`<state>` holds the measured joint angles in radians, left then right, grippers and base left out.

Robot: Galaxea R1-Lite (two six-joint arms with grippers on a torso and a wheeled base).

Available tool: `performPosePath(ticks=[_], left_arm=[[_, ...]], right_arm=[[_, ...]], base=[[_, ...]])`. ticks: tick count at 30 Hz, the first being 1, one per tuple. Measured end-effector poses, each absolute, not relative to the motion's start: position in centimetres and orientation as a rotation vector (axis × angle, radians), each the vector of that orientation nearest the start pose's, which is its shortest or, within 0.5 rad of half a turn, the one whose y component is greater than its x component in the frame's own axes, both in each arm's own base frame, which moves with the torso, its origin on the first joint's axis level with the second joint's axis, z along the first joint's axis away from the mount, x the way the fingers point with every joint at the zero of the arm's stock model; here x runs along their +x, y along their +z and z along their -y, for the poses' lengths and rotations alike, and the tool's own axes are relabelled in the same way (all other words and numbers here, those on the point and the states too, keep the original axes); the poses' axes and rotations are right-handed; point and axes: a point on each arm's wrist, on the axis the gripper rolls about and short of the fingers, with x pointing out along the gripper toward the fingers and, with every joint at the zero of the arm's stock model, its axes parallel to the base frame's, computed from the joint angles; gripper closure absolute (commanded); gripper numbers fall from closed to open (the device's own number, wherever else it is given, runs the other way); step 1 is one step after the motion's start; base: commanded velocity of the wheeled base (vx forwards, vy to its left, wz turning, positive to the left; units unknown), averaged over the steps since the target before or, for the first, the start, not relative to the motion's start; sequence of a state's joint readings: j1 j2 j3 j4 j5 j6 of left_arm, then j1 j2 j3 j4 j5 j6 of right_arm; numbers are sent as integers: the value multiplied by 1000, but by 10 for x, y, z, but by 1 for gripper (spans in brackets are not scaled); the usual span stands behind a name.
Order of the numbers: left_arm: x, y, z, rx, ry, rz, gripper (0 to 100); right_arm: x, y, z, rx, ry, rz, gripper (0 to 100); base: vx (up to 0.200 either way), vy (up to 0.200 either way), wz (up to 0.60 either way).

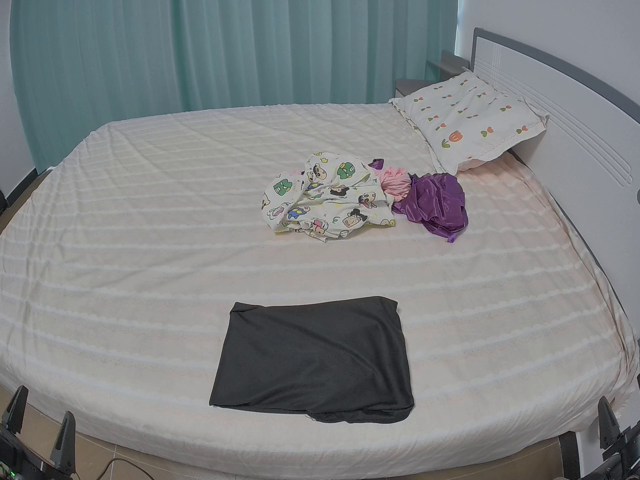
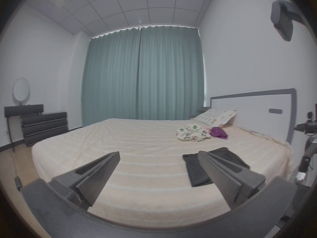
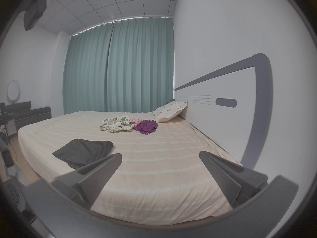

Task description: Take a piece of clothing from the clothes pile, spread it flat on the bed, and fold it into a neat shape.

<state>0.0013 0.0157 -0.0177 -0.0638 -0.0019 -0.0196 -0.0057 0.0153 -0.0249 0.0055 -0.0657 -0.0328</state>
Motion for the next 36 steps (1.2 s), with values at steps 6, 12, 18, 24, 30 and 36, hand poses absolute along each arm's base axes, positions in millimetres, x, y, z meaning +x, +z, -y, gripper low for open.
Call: performPosePath(ticks=[6, 12, 18, 24, 30, 36], left_arm=[[-24, 87, 3, -17, -135, 64, 0], [-24, 87, 3, -4, -155, 64, 0], [-24, 85, 3, -9, -122, 48, 0], [-24, 80, 1, -21, -66, -19, 0], [-24, 81, 1, -13, -88, -25, 0], [-22, 82, 1, -18, -101, -45, 0]], right_arm=[[-24, 82, 1, -1, -67, -5, 0], [-25, 82, 2, 6, -105, -6, 0], [-25, 82, 3, 12, -148, -5, 0], [-25, 82, 3, 19, -160, -6, 0], [-24, 80, 0, 6, -6, -17, 0], [-23, 79, 0, -3, -22, -14, 0]], base=[[0, 0, 0], [0, 0, 0], [0, 0, 0], [0, 0, 0], [0, 0, 0], [0, 0, 0]])
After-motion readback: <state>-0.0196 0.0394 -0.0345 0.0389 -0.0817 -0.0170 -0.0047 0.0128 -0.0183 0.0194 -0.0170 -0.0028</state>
